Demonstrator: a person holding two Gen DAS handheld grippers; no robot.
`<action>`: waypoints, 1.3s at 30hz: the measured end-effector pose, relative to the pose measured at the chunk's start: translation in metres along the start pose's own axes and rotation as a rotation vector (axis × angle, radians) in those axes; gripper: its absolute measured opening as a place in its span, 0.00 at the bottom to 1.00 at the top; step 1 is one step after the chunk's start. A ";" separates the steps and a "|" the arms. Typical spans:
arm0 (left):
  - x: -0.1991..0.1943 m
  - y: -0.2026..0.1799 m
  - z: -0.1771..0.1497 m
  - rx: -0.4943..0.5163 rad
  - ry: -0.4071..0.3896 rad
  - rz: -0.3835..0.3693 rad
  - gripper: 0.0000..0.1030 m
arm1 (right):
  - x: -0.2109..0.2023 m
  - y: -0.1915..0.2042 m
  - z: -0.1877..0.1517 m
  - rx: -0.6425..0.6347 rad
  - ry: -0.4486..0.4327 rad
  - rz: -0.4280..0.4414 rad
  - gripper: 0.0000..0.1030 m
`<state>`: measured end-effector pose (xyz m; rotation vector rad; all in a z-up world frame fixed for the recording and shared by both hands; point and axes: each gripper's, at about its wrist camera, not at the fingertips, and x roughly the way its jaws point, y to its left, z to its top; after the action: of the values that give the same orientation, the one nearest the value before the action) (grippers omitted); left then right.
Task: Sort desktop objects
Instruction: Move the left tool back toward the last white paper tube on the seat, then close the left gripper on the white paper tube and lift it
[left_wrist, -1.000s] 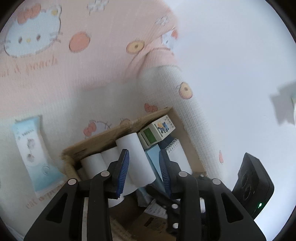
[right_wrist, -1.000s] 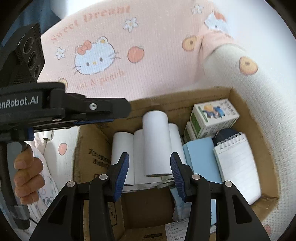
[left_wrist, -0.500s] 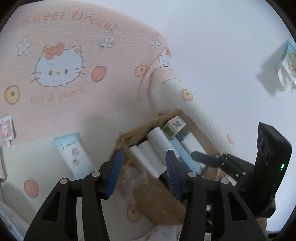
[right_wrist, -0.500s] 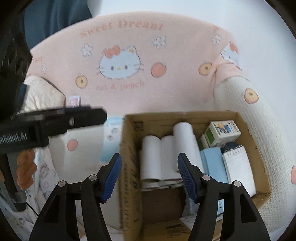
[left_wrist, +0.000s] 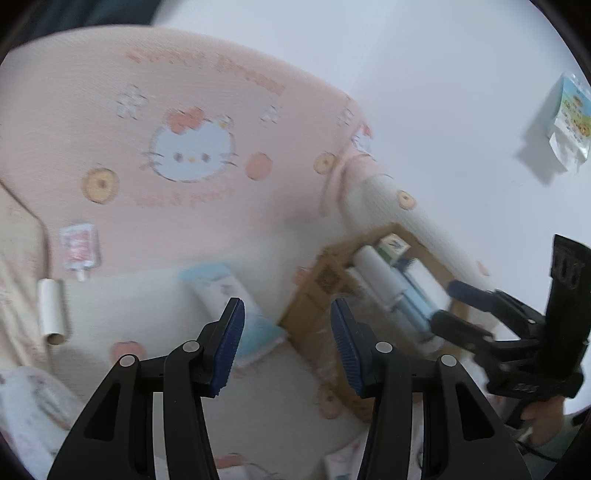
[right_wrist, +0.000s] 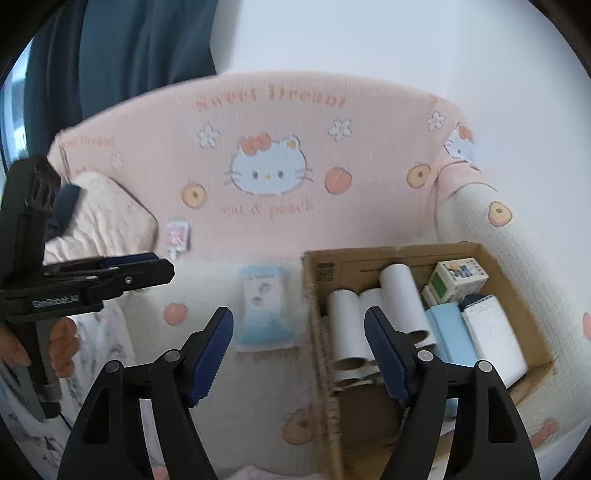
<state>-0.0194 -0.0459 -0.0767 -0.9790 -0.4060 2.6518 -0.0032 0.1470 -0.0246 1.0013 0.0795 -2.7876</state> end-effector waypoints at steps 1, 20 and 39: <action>-0.005 0.005 -0.003 0.011 -0.018 0.032 0.51 | -0.001 0.004 -0.002 0.003 -0.006 0.009 0.77; -0.037 0.182 -0.023 -0.324 -0.104 0.233 0.40 | 0.066 0.105 0.019 -0.039 0.053 0.093 0.82; 0.020 0.306 -0.029 -0.716 0.056 0.298 0.39 | 0.206 0.193 0.046 -0.119 0.200 0.252 0.82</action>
<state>-0.0657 -0.3159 -0.2179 -1.3914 -1.3512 2.7621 -0.1527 -0.0790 -0.1183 1.1684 0.1344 -2.4226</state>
